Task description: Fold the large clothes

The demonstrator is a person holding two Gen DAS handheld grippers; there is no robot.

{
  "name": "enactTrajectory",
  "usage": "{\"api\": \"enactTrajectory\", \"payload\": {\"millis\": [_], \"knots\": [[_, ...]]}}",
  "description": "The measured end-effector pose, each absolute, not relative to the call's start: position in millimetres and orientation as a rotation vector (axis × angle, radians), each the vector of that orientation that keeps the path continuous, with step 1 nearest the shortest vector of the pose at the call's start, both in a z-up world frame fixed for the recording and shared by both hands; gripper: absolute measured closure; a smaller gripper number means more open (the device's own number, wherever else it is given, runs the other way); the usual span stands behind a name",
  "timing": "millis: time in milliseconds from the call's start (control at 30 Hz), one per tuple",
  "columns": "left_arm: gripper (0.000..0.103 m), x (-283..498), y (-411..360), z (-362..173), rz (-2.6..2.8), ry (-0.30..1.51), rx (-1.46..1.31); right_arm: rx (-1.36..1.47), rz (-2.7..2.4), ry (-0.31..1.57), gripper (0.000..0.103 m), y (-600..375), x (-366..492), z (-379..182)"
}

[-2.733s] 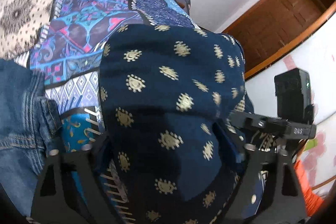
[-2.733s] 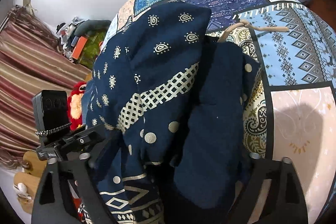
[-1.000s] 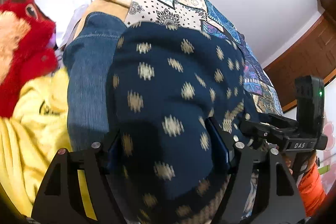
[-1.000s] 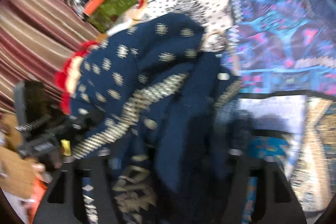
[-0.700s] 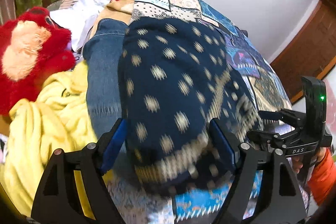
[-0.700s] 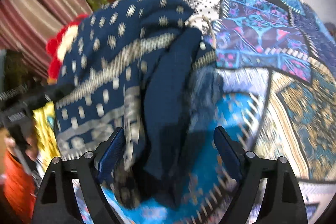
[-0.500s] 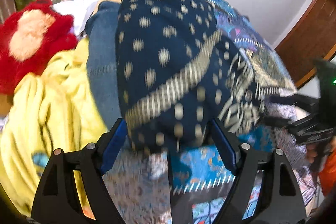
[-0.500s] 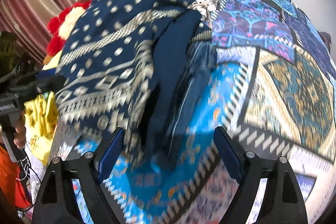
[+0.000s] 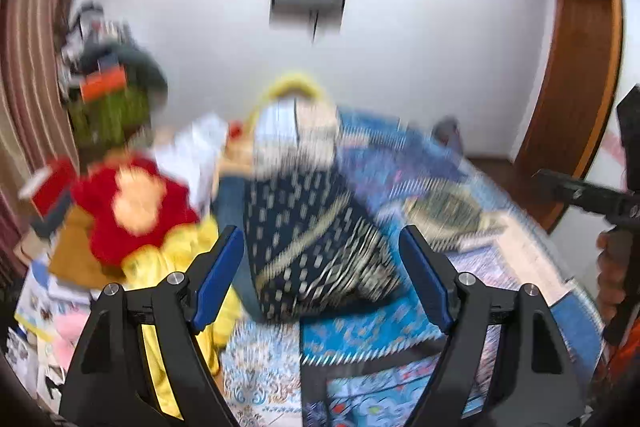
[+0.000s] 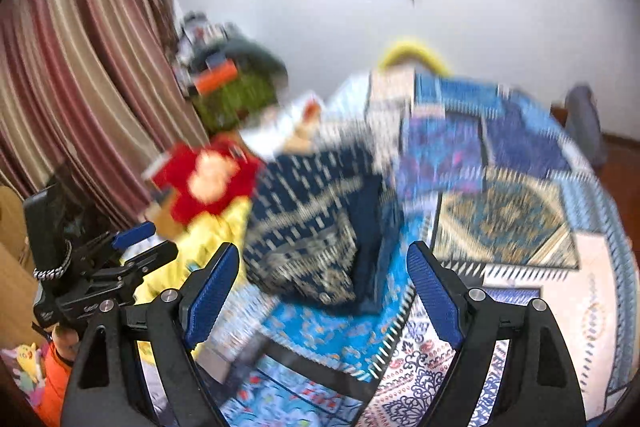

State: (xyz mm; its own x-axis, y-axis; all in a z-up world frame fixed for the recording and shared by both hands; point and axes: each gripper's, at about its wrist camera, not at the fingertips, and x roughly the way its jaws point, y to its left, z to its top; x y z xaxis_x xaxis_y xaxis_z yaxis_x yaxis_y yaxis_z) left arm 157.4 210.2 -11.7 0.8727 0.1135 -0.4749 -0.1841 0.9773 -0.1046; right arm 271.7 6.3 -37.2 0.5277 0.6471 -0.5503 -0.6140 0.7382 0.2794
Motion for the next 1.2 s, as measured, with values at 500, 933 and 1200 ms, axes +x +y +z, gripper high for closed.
{"api": "enactTrajectory", "payload": {"millis": [500,933,1200], "knots": [[0.023,36,127,66,0.247,0.11,-0.031,0.065,0.709,0.19,0.019,-29,98,54],[0.007,24,113,52,0.281,0.097,-0.052,0.0,0.613,0.165,0.008,-29,61,41],[0.004,31,113,42,0.29,0.122,-0.051,-0.034,0.57,0.149,0.0,-28,59,34]]}}
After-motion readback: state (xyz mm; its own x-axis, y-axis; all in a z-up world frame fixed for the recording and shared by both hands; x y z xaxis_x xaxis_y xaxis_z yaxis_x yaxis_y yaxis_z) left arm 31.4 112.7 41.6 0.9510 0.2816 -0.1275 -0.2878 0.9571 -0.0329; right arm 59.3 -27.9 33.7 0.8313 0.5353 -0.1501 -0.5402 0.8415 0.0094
